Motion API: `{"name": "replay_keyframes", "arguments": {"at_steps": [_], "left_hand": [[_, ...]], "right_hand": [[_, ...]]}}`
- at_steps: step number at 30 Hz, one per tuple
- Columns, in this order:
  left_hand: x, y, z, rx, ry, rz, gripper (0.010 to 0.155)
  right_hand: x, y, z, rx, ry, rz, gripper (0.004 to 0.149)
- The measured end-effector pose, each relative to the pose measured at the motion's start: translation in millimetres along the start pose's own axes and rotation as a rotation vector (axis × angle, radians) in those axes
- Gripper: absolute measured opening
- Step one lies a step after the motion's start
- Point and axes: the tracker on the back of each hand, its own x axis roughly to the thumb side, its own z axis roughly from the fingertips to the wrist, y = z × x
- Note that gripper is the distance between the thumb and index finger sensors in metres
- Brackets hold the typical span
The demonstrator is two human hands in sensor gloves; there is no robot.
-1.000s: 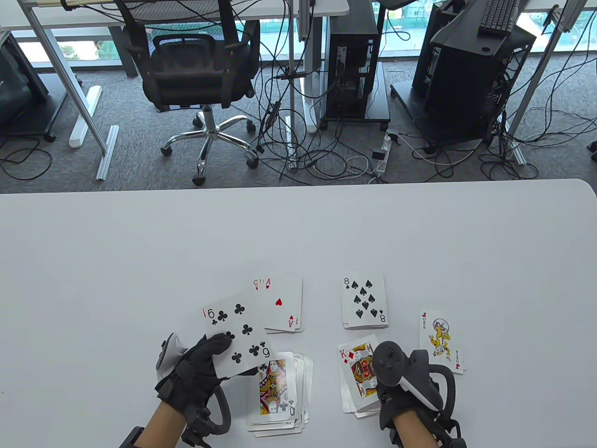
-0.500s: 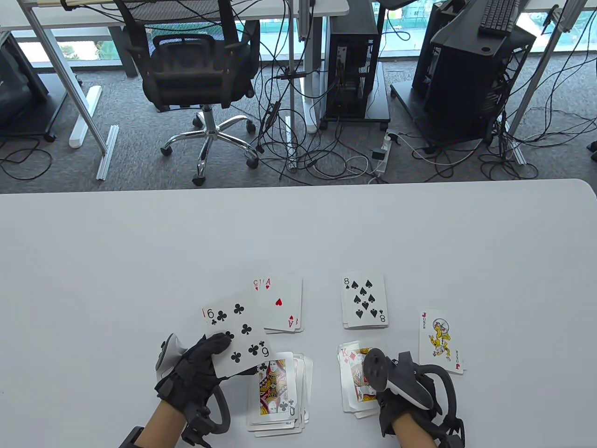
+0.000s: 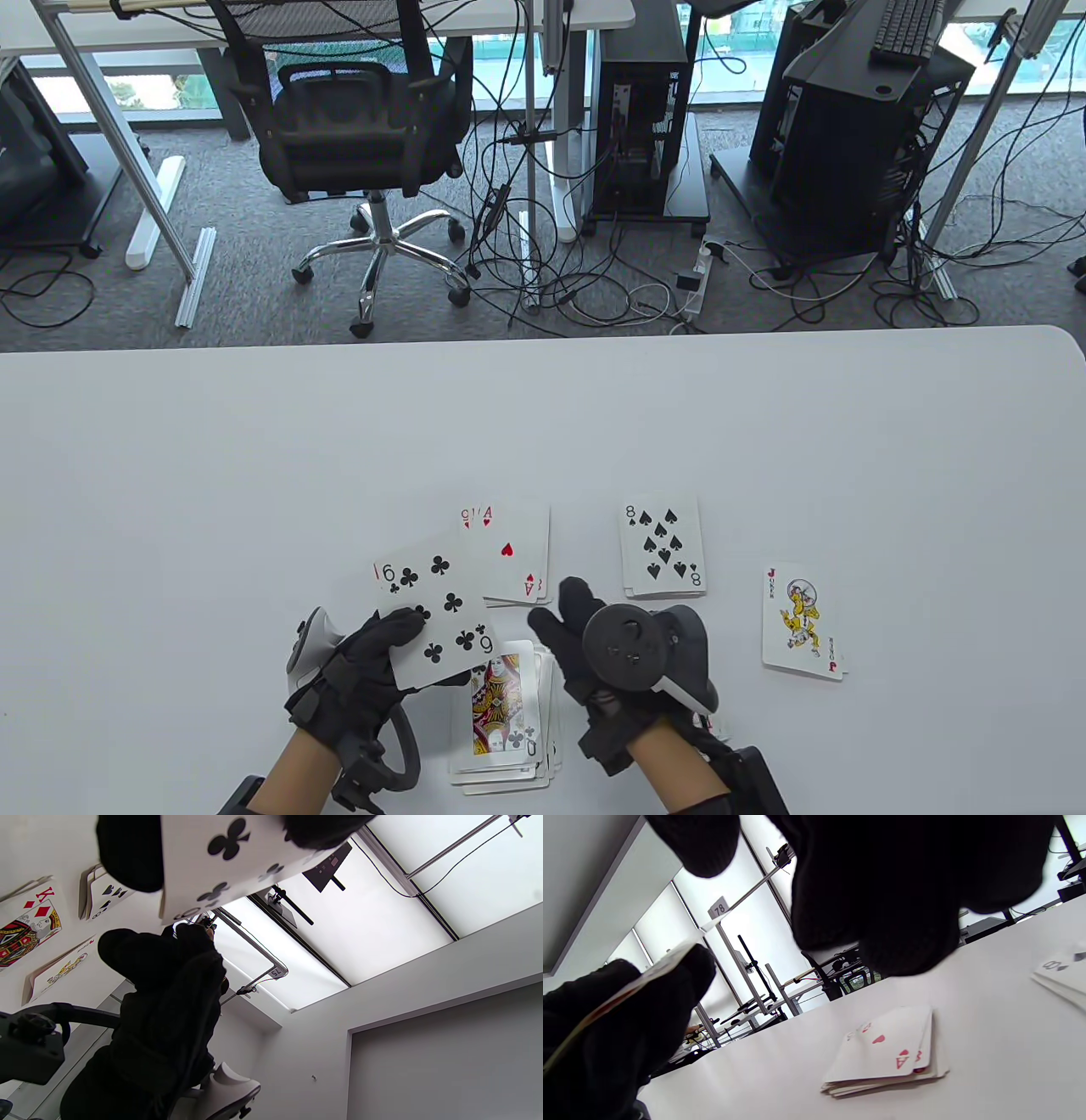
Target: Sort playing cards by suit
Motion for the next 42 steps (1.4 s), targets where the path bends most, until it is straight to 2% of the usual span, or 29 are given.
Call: {"name": "replay_keyframes", "arguments": {"at_steps": [3,6,8,11,13,17,25,32,34,39,42], "left_hand": [[-0.8,-0.4,0.1,-0.001,0.009,-0.002,0.048],[-1.5,-1.0,0.0,-0.006,0.013,0.003,0.048],[-1.6,-1.1,-0.2,-0.011,0.014,0.004,0.048],[-1.6,0.3,0.2,-0.003,0.023,-0.023,0.048],[-2.1,0.2,-0.1,-0.008,0.027,-0.021,0.049],[-2.4,-0.7,-0.1,-0.011,0.031,-0.017,0.049],[0.9,0.1,0.4,-0.004,0.004,-0.010,0.048],[5.2,5.9,2.3,0.026,-0.018,-0.004,0.048],[6.7,7.7,3.0,0.038,-0.027,-0.003,0.048],[8.9,10.1,4.1,0.050,-0.042,-0.006,0.048],[8.4,9.6,3.9,0.048,-0.041,-0.001,0.048]], "right_hand": [[9.1,20.1,-7.7,0.043,-0.013,-0.093,0.077],[10.1,32.2,-11.8,0.041,0.001,-0.146,0.079],[8.2,35.7,-12.7,0.021,0.005,-0.155,0.073],[3.9,36.5,-12.5,-0.014,0.021,-0.208,0.055],[1.1,35.1,-11.9,-0.021,0.037,-0.231,0.047],[-4.5,29.1,-10.4,-0.054,0.041,-0.228,0.041],[-25.6,10.0,-0.8,-0.126,0.084,-0.281,0.040],[-47.9,-5.4,18.6,-0.175,0.156,-0.340,0.040],[-50.6,-3.3,22.5,-0.150,0.163,-0.316,0.040],[-45.4,25.9,30.2,0.078,0.200,-0.227,0.040],[-37.5,43.4,31.4,0.163,0.201,-0.132,0.041]]}}
